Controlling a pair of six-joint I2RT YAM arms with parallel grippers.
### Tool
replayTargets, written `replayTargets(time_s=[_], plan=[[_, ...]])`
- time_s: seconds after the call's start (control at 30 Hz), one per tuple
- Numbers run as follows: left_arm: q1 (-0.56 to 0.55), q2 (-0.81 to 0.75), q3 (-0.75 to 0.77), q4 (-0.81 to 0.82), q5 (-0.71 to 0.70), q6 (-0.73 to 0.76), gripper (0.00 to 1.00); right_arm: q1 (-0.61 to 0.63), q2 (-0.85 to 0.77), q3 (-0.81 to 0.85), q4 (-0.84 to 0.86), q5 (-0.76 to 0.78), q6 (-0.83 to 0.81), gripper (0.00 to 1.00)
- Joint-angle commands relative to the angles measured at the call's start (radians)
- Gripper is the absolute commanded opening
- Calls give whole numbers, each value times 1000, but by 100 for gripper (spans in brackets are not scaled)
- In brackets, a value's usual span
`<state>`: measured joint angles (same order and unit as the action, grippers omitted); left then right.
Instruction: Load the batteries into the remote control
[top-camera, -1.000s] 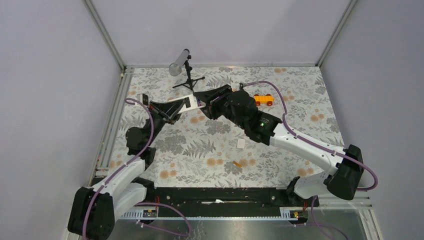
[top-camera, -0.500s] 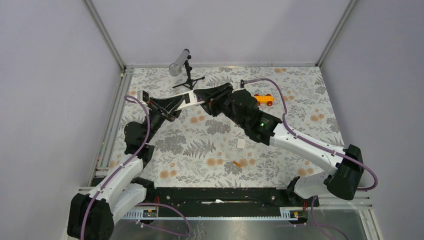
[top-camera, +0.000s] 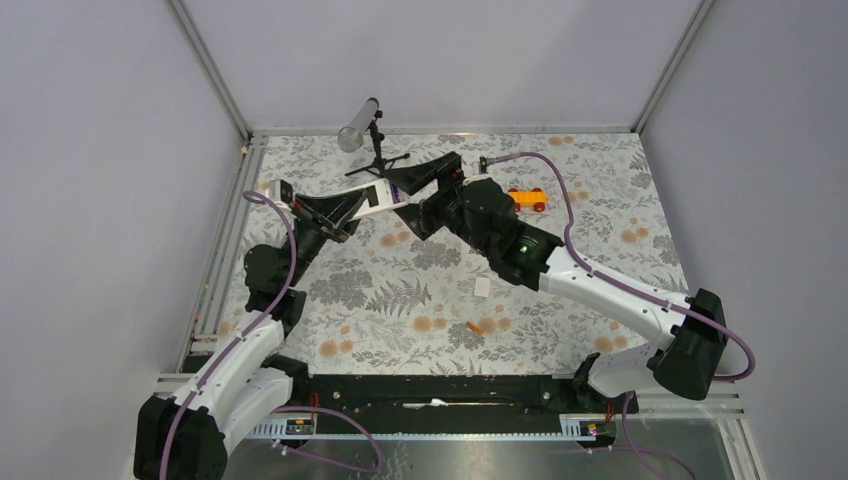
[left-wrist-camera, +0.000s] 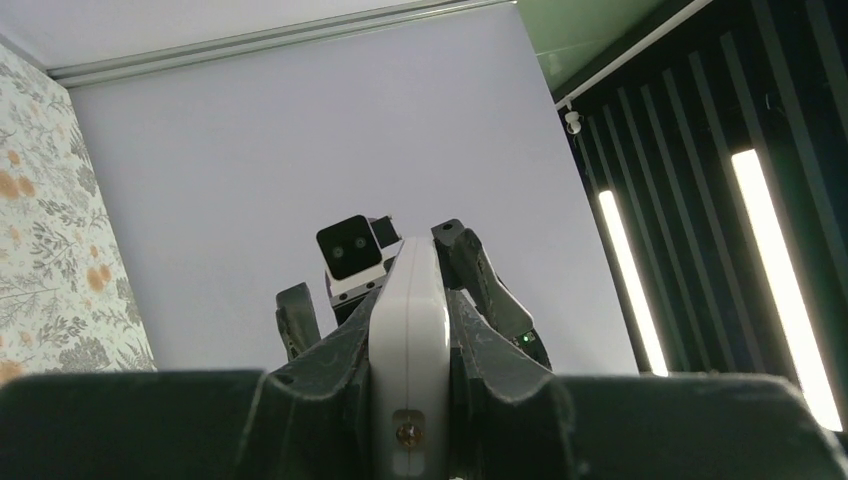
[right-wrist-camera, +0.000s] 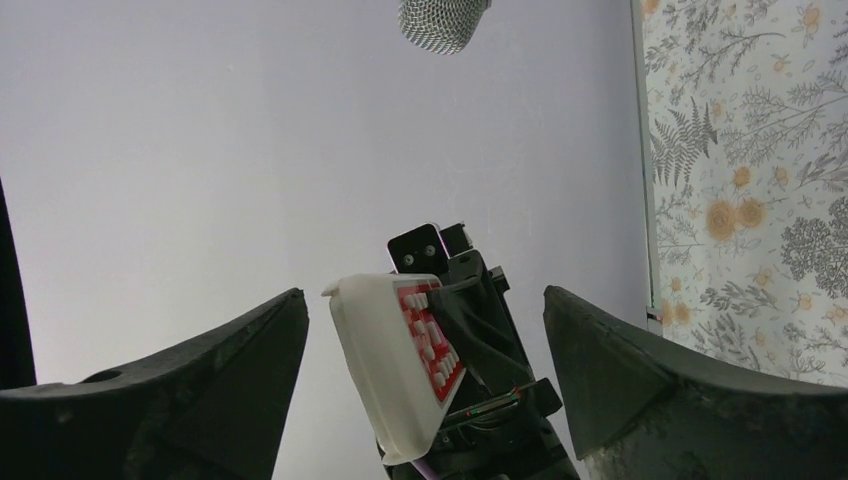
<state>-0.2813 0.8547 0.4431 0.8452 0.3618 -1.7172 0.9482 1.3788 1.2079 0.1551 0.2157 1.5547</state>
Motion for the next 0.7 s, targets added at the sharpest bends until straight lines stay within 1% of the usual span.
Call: replayTargets(time_s=[0.0, 0.03, 0.17, 0.23, 0.3, 0.37, 0.4, 0.43, 0.47, 0.57, 0.6, 0.67], plan=[[5, -34, 16, 20, -12, 62, 0, -9, -55, 13, 57, 34, -104, 97], [8, -34, 13, 21, -5, 71, 0, -11, -69, 8, 52, 44, -113, 99], [32, -33, 9, 2, 19, 104, 0, -38, -134, -35, 18, 57, -159, 100], [48, -31, 9, -14, 36, 124, 0, -67, -183, -85, 1, 34, -182, 100], [63, -38, 8, -45, 56, 150, 0, -152, -263, -166, 0, -44, -217, 97], [73, -49, 7, -107, 85, 196, 0, -263, -342, -260, -35, -180, -288, 91], [77, -50, 12, -150, 106, 229, 0, -318, -367, -275, -96, -253, -344, 89], [83, -51, 23, -198, 130, 270, 0, -373, -381, -267, -199, -325, -417, 86], [87, -51, 35, -254, 151, 315, 0, -406, -379, -247, -317, -365, -516, 85], [88, -39, 66, -375, 200, 430, 0, -414, -319, -181, -597, -409, -815, 81], [88, -35, 73, -405, 211, 456, 0, -414, -289, -167, -669, -419, -878, 80], [88, -33, 84, -456, 218, 504, 0, -412, -242, -157, -761, -437, -982, 74]])
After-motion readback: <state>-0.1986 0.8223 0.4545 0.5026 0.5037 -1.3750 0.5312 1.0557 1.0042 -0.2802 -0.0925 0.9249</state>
